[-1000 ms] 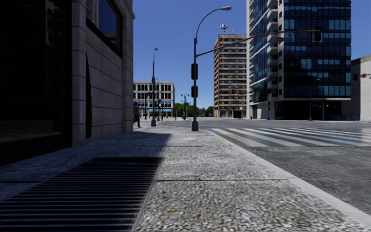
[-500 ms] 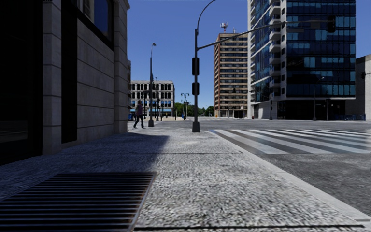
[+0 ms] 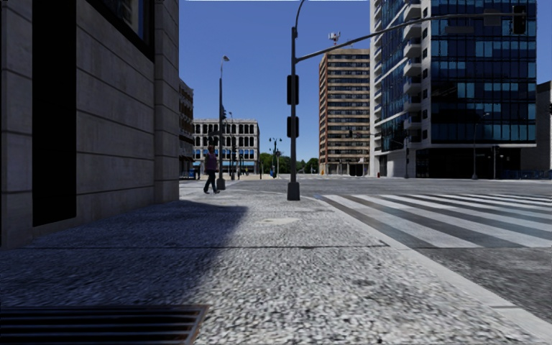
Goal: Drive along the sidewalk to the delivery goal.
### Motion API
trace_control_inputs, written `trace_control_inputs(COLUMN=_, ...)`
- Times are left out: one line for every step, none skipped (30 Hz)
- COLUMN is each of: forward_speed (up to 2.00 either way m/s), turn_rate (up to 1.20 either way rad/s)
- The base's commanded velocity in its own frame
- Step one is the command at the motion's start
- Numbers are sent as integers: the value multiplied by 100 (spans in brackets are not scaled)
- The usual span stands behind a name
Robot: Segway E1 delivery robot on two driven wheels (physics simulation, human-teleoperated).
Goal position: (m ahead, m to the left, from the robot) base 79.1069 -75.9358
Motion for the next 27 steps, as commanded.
trace_control_inputs(forward_speed=196, turn_rate=0)
trace_control_inputs(forward_speed=196, turn_rate=0)
trace_control_inputs(forward_speed=196, turn_rate=0)
trace_control_inputs(forward_speed=196, turn_rate=0)
trace_control_inputs(forward_speed=196, turn_rate=0)
trace_control_inputs(forward_speed=196, turn_rate=0)
trace_control_inputs(forward_speed=196, turn_rate=0)
trace_control_inputs(forward_speed=196, turn_rate=0)
trace_control_inputs(forward_speed=196, turn_rate=-1)
trace_control_inputs(forward_speed=196, turn_rate=-1)
trace_control_inputs(forward_speed=196, turn_rate=-1)
trace_control_inputs(forward_speed=196, turn_rate=-2)
trace_control_inputs(forward_speed=196, turn_rate=-4)
trace_control_inputs(forward_speed=196, turn_rate=-4)
trace_control_inputs(forward_speed=196, turn_rate=-9)
trace_control_inputs(forward_speed=196, turn_rate=-16)
trace_control_inputs(forward_speed=196, turn_rate=-20)
trace_control_inputs(forward_speed=196, turn_rate=-20)
trace_control_inputs(forward_speed=196, turn_rate=-22)
trace_control_inputs(forward_speed=196, turn_rate=-23)
trace_control_inputs(forward_speed=196, turn_rate=-24)
trace_control_inputs(forward_speed=196, turn_rate=-26)
trace_control_inputs(forward_speed=196, turn_rate=-26)
trace_control_inputs(forward_speed=196, turn_rate=-29)
trace_control_inputs(forward_speed=196, turn_rate=-30)
trace_control_inputs(forward_speed=194, turn_rate=-31)
trace_control_inputs(forward_speed=194, turn_rate=-31)
